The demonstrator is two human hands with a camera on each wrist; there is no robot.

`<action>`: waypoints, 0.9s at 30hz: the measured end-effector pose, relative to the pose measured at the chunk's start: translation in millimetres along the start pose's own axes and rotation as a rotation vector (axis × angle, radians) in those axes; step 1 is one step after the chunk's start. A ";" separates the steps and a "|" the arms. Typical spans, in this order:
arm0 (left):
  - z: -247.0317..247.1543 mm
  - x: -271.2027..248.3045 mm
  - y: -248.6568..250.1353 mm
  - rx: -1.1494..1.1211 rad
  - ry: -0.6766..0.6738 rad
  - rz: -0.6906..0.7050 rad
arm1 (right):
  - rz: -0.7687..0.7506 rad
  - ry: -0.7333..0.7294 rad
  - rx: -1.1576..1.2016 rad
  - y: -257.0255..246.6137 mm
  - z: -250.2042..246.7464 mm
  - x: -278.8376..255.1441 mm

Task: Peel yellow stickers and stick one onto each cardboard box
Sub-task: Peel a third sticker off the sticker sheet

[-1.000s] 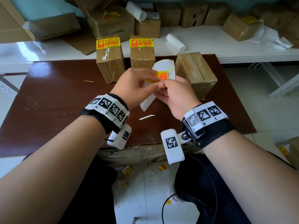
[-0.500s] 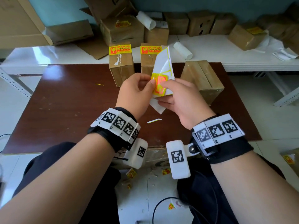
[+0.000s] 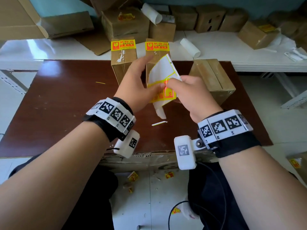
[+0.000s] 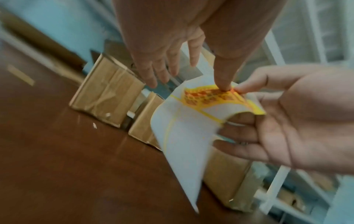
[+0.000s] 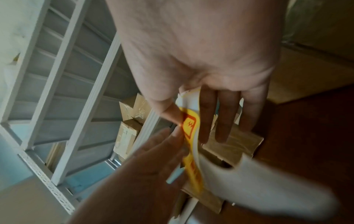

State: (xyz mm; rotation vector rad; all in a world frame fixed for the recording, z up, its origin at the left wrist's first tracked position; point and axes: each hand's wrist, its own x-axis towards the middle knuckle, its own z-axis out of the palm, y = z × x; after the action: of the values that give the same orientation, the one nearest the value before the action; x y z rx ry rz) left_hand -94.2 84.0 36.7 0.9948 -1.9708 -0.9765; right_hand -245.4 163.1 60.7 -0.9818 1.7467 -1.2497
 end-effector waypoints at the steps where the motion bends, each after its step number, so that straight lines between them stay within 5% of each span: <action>1: -2.7 -0.2 -1.5 0.043 -0.020 0.061 | -0.008 -0.022 -0.018 1.4 0.8 3.4; 7: -8.6 -2.7 -11.8 0.013 -0.134 0.187 | -0.076 -0.160 -0.039 1.3 -6.4 14.5; 11: -5.9 -1.5 -13.3 0.003 0.046 0.149 | -0.150 -0.127 0.169 0.3 -5.7 19.8; 20: -6.6 12.5 -13.0 -0.378 0.215 -0.093 | -0.165 -0.254 -0.040 13.1 -4.4 32.5; 23: -7.5 12.8 -17.2 -0.121 0.319 -0.069 | -0.126 -0.254 -0.011 13.5 -8.0 33.5; 27: -7.4 8.7 -20.0 0.318 0.336 0.208 | -0.083 -0.198 0.037 16.9 -14.3 34.2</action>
State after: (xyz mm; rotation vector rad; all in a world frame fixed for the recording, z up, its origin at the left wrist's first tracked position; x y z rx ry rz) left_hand -85.5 66.0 25.3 1.0220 -1.9248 -0.3592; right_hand -275.0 141.6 42.9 -1.1266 1.5394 -1.1892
